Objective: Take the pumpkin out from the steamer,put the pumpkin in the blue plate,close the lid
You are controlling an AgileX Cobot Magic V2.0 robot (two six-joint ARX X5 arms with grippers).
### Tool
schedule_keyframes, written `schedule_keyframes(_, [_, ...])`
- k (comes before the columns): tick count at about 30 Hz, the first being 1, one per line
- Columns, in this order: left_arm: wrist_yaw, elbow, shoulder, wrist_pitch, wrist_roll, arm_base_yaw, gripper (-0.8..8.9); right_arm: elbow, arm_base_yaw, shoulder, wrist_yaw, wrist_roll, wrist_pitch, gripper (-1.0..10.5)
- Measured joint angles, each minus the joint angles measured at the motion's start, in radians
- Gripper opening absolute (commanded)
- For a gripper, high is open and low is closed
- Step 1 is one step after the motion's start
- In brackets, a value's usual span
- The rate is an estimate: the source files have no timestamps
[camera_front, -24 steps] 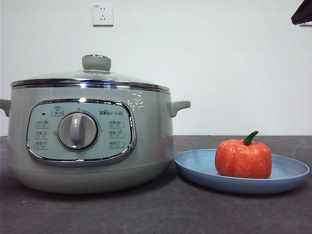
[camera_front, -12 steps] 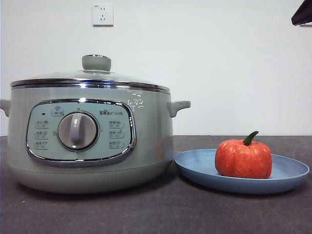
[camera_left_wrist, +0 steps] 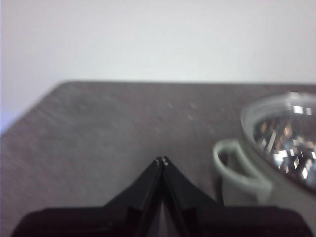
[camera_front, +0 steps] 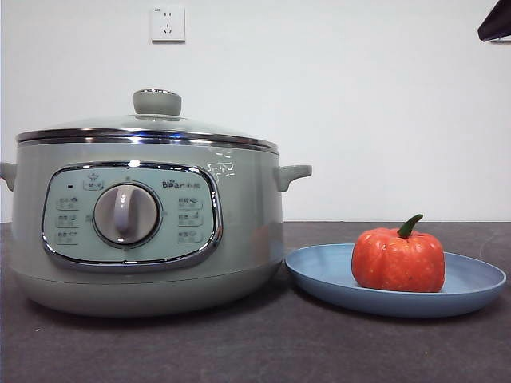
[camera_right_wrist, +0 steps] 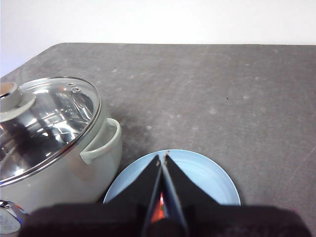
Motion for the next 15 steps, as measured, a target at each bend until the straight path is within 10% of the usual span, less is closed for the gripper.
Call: schedule_keyframes(15, [-0.021,-0.139,-0.001,0.058,-0.003,0.000,-0.04,0.000,0.000,0.000,0.000,0.000,0.000,-0.2])
